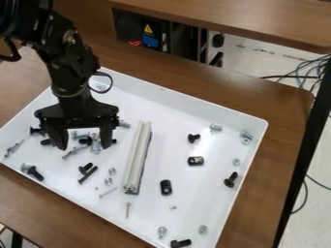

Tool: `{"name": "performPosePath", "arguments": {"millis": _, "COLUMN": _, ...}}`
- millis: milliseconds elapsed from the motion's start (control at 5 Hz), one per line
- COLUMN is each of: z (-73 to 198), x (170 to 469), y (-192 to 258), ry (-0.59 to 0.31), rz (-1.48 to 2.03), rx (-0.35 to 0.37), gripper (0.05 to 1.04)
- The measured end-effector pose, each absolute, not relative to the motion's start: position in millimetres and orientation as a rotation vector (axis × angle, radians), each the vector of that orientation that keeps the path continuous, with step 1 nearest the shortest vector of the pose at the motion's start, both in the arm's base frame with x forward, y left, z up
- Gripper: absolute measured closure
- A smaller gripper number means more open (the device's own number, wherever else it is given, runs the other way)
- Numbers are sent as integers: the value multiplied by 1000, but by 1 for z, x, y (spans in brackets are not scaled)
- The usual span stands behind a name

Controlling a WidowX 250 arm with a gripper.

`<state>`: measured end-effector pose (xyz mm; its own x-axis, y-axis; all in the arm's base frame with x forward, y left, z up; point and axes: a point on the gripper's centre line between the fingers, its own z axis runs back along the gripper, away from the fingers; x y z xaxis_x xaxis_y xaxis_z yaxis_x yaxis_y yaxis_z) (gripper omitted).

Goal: Sweep into pile

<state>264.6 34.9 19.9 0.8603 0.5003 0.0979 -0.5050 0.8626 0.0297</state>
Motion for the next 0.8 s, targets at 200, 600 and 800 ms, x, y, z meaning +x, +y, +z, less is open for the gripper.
{"name": "performPosePath", "arguments": {"millis": 200, "z": 14, "x": 261, "y": 34, "ry": -63, "rz": 530, "rx": 55, "gripper": 84}}
{"name": "performPosePath", "arguments": {"millis": 600, "z": -2, "x": 292, "y": -4, "ry": -86, "rz": 357, "rx": -1, "gripper": 84}}
{"name": "performPosePath", "arguments": {"millis": 800, "z": -1, "x": 301, "y": -18, "ry": -149, "rz": 312, "rx": 4, "gripper": 84}}
